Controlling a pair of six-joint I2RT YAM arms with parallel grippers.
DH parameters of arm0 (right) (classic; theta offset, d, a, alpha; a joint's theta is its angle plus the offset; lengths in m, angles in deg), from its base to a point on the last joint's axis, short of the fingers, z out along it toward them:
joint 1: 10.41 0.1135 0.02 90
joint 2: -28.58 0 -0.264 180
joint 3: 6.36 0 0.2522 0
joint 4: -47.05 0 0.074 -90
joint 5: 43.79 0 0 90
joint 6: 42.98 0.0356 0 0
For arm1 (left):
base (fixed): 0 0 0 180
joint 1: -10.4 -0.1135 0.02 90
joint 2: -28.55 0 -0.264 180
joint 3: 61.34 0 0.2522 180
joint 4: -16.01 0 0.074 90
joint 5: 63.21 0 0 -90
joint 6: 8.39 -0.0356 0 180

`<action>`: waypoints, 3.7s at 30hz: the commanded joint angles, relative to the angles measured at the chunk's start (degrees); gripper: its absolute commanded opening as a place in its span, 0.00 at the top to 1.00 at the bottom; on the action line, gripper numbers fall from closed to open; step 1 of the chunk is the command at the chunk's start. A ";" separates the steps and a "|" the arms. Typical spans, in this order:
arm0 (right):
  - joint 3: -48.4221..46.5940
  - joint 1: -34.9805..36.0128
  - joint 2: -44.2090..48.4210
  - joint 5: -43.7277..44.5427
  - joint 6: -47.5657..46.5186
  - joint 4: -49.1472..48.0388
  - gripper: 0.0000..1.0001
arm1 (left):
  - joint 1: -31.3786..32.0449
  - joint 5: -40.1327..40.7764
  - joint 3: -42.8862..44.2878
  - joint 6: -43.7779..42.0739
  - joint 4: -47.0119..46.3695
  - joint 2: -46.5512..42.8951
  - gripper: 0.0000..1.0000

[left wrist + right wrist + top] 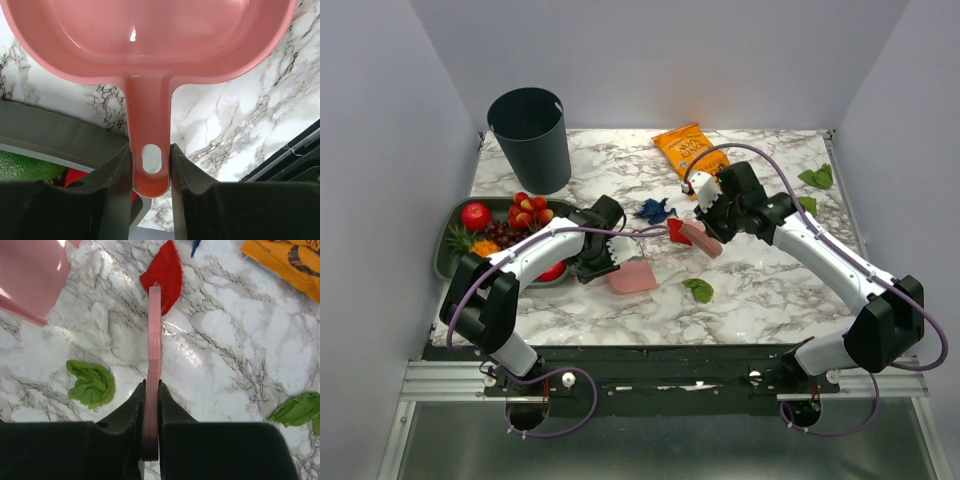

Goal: Sweep away the paper scraps from the table

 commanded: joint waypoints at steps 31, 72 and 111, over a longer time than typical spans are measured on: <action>-12.71 -0.90 -8.84 -18.18 4.79 6.09 1.00 | 4.01 0.04 1.49 2.13 -2.77 2.11 1.00; -7.27 4.03 -5.16 -17.73 5.39 3.63 0.99 | 4.01 -1.27 4.91 2.66 -1.63 4.75 1.00; -2.26 -13.64 -0.40 -8.59 10.31 0.11 1.00 | -18.40 -16.66 30.48 7.23 -2.34 -5.71 1.00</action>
